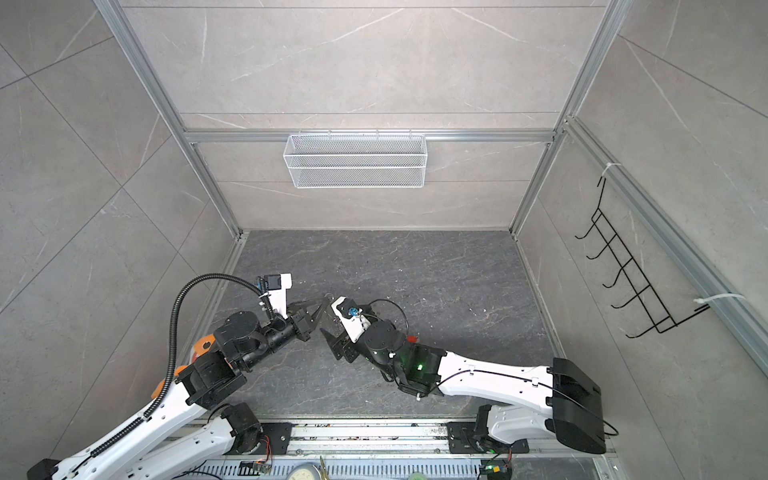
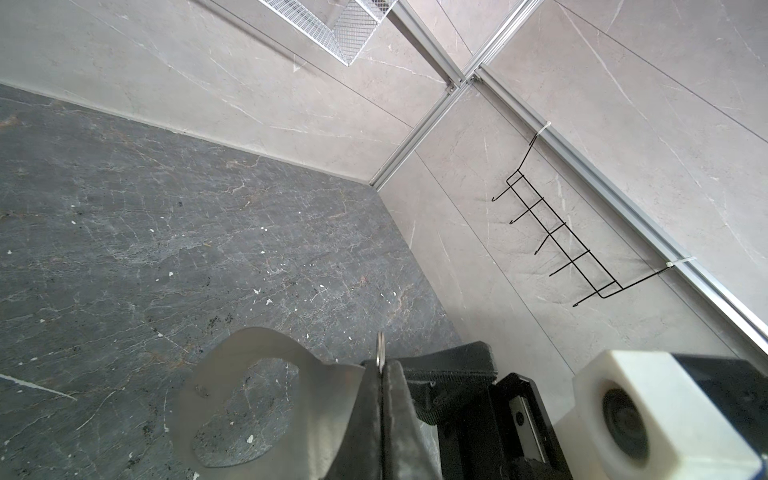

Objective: Remove the keys from the keyring

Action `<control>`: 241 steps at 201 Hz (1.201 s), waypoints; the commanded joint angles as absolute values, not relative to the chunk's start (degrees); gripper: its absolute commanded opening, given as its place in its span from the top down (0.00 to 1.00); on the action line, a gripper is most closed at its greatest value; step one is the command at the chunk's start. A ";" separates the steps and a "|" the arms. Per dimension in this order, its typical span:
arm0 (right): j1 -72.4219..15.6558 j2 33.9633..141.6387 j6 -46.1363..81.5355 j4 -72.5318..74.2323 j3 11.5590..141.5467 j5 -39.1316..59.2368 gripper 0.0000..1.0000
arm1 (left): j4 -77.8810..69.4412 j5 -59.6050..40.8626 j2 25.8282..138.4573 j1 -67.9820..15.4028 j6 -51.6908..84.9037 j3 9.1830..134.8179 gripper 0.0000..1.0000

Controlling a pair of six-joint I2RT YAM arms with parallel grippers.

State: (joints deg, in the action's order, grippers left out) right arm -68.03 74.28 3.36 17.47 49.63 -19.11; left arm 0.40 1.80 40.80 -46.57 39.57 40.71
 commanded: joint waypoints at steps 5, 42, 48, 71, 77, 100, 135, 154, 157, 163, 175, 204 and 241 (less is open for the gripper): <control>-65.88 76.10 2.63 18.94 51.82 -20.26 0.22 | -5.35 -0.66 41.12 -46.41 41.58 42.80 1.00; -64.08 76.46 3.56 19.18 51.51 -17.92 0.44 | -5.53 -1.14 41.46 -46.41 41.81 43.06 1.00; -64.06 76.39 3.68 19.26 51.29 -17.61 0.52 | -5.48 -1.14 41.46 -46.41 41.66 43.14 1.00; -63.64 76.05 4.36 19.38 50.93 -16.50 0.78 | -5.71 -1.93 42.27 -46.41 41.48 43.72 1.00; -63.57 75.90 4.64 19.37 50.90 -16.06 0.82 | -5.71 -2.22 42.57 -46.41 41.48 43.92 1.00; -63.05 74.70 6.59 18.95 50.46 -15.00 0.94 | -4.82 -2.99 43.25 -46.43 40.39 45.29 1.00; -61.57 71.45 11.26 14.79 50.58 -14.37 1.00 | -0.47 -0.52 40.51 -46.41 36.13 46.01 0.61; -60.46 69.18 14.57 12.63 50.54 -14.81 1.00 | 0.86 0.71 37.45 -46.41 33.39 44.56 0.55; -60.37 68.79 15.05 12.46 50.48 -15.08 1.00 | 1.01 0.94 37.00 -46.41 33.09 44.30 0.54; -60.13 67.84 16.02 12.12 50.39 -15.54 1.00 | 1.06 0.93 36.02 -46.41 32.22 43.51 0.53; -59.78 66.21 18.13 11.95 50.30 -16.72 1.00 | 0.67 0.47 34.38 -46.41 30.89 41.74 0.52; -59.41 64.44 20.93 9.68 53.15 -18.45 1.00 | -2.16 -4.60 34.33 -46.41 28.92 37.65 0.53; -59.24 64.24 22.61 7.34 57.96 -19.34 1.00 | -9.76 -12.05 36.02 -46.53 29.68 32.23 0.62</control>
State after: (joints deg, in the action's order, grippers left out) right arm -59.53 65.23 19.62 8.99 53.93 -17.85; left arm -2.55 -5.80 35.14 -46.57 31.16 34.70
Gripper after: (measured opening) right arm 0.075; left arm 0.396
